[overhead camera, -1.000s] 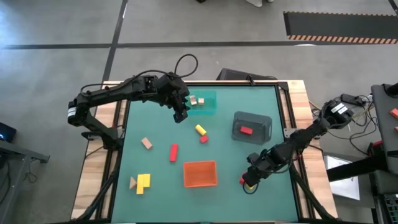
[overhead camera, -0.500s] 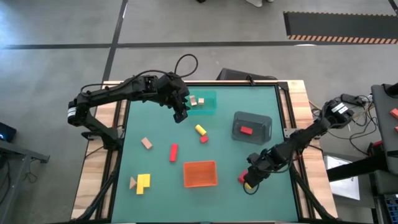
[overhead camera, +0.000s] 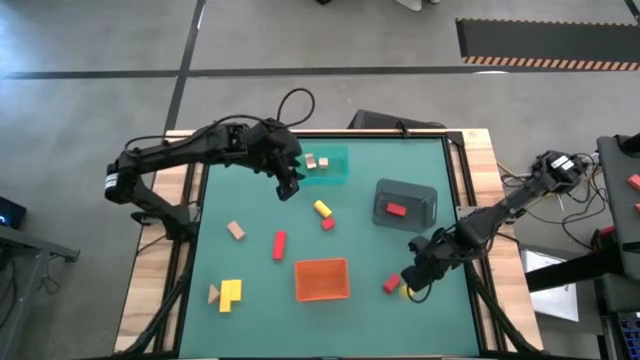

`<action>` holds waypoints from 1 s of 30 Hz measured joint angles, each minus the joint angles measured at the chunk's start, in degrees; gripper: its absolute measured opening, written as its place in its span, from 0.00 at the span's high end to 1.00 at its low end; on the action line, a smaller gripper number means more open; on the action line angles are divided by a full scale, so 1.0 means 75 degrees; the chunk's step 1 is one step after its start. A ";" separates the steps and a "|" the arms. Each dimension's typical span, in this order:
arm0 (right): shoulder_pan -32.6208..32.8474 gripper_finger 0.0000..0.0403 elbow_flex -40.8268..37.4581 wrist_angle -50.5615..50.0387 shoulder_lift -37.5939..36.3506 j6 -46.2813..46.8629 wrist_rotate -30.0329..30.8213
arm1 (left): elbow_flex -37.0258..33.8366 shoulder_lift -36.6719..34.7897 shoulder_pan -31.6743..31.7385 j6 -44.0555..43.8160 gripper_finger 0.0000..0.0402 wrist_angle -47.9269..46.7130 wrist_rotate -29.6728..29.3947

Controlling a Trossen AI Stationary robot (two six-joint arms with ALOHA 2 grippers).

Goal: Sort & place blocks by color
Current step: Put the yellow block into the orange bin

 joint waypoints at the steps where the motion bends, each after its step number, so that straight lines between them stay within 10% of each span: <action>1: -0.0034 0.96 0.0100 -0.0089 -0.0042 0.0056 0.0023 | -0.0003 -0.0039 -0.0042 -0.0011 0.59 0.0000 0.0000; 12: -0.0499 0.96 0.2140 -0.1058 0.0822 0.0170 0.0841 | -0.0006 -0.0510 -0.0255 -0.0186 0.59 0.0006 0.0006; 30: -0.1500 0.96 0.6721 -0.1720 0.4996 0.1226 0.1026 | -0.0006 -0.2408 -0.0652 0.0076 0.59 0.0073 0.0149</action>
